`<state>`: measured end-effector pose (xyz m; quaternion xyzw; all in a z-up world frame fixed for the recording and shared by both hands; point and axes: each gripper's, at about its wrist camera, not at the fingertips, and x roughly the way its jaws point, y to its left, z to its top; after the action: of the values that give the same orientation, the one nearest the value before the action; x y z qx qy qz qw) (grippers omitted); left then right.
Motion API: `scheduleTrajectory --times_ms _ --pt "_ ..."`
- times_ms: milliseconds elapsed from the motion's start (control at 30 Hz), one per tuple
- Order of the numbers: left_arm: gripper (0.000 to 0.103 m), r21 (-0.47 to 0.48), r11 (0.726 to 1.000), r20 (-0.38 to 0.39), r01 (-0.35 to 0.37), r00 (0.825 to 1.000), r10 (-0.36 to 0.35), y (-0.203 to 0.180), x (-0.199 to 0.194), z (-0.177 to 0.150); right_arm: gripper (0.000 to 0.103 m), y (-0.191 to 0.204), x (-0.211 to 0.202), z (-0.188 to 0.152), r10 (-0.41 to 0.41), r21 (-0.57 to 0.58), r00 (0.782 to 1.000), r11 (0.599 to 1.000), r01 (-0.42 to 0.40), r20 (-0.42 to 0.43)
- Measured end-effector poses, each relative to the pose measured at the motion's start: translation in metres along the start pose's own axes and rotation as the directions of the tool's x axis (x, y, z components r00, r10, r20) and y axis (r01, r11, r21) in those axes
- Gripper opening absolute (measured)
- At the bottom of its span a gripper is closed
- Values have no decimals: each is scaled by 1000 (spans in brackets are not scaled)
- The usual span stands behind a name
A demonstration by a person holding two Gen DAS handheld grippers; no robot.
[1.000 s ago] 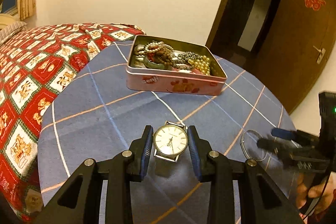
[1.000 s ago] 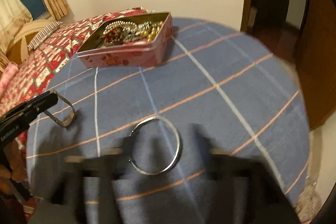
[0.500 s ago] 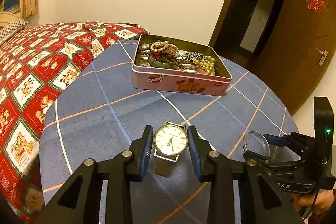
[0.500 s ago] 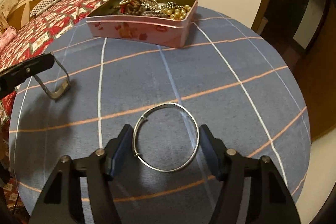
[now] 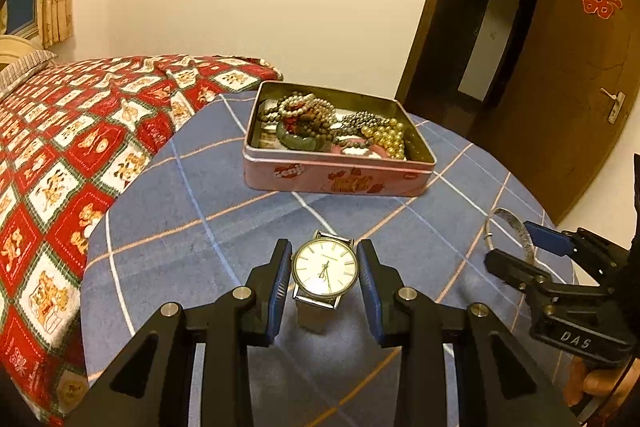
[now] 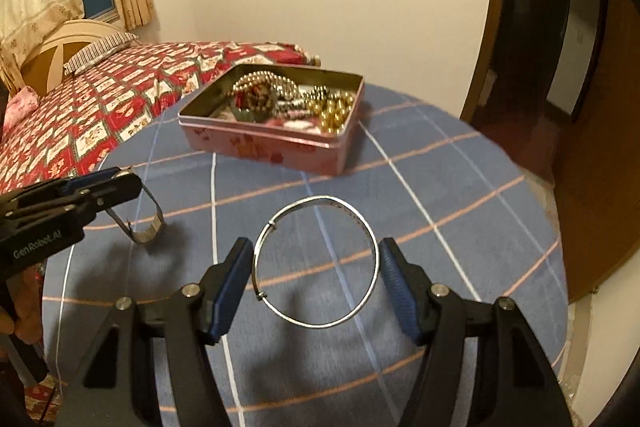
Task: Organize jewelry
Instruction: 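Lift the bangle with the right tool while the left tool lifts the watch, then carry the watch and bangle into the tin and open both tools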
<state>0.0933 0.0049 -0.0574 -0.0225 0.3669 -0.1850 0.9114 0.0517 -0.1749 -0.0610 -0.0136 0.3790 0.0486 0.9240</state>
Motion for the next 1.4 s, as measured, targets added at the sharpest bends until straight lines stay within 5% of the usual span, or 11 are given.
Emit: scheduleTrajectory --times_ms 367,1000,1400 --pt "34 19 1000 -17 -14 1000 15 -5 10 4 67 7 16 2 -3 -26 1000 1000 3 -25" --pt "34 -5 998 16 69 998 -69 -4 8 24 67 9 14 22 2 -39 1000 999 -2 10" --pt "34 15 998 117 57 991 -59 -6 12 70 67 8 21 63 7 -4 996 1000 -7 89"
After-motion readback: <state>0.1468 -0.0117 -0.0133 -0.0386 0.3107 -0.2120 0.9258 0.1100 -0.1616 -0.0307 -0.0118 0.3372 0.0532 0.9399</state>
